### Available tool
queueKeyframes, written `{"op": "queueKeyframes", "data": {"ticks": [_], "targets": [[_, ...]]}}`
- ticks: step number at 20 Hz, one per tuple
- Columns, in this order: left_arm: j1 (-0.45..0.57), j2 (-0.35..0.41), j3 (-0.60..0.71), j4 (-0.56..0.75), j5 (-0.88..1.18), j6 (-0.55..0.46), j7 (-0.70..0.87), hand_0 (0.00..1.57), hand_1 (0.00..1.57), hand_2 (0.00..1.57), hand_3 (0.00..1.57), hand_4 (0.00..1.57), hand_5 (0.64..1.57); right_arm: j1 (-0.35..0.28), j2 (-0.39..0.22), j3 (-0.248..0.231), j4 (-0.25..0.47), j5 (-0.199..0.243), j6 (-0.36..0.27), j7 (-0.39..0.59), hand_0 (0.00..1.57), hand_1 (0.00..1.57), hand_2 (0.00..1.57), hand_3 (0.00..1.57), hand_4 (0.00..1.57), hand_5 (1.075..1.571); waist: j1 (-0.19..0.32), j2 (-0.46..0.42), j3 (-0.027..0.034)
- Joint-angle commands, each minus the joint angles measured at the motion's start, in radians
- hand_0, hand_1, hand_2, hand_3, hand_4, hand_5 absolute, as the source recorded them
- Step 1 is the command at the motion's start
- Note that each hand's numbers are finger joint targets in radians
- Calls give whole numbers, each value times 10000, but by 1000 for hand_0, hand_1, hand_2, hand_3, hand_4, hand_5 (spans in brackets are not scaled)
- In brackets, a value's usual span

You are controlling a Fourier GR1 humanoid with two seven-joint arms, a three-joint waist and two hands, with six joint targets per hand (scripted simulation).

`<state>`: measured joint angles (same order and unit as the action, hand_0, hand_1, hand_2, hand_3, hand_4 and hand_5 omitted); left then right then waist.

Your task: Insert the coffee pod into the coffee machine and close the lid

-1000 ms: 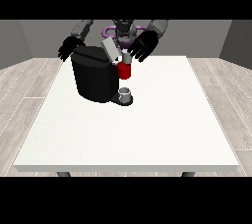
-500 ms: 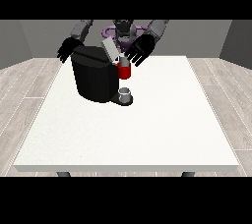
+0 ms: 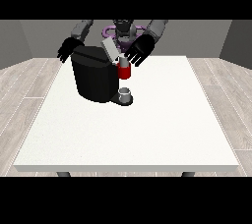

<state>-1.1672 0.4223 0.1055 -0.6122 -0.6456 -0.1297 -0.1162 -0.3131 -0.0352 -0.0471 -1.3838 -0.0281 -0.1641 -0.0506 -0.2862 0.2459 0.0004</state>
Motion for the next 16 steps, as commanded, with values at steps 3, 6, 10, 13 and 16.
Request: {"op": "queueKeyframes", "data": {"ticks": [3,6,10,13,16], "targets": [[-292,506,254,276,82,-462,-138,1249,1249,1282,1181,480,1571,-88,217,131,-213,75,-240,108,0,0,0,0,437,1571,-83,269,-3],[-68,206,87,205,-97,-129,-259,1220,1220,1266,1167,481,1571,-373,36,-46,-149,31,-270,321,0,0,0,0,418,1571,27,362,-4],[104,81,117,191,-40,-265,-190,1204,1204,1226,1089,463,1571,60,-368,-335,29,-251,237,65,0,0,0,0,380,1571,-45,105,-2],[-142,-281,-98,94,-319,43,290,1152,1152,1178,1020,450,1571,-412,-213,-233,165,-44,-88,196,0,0,0,0,408,1571,95,74,-2],[190,-146,-128,111,-404,111,-154,1105,1105,1151,980,413,1571,-45,-173,-177,60,-129,88,-49,0,0,0,0,431,1571,18,107,-3]]}}
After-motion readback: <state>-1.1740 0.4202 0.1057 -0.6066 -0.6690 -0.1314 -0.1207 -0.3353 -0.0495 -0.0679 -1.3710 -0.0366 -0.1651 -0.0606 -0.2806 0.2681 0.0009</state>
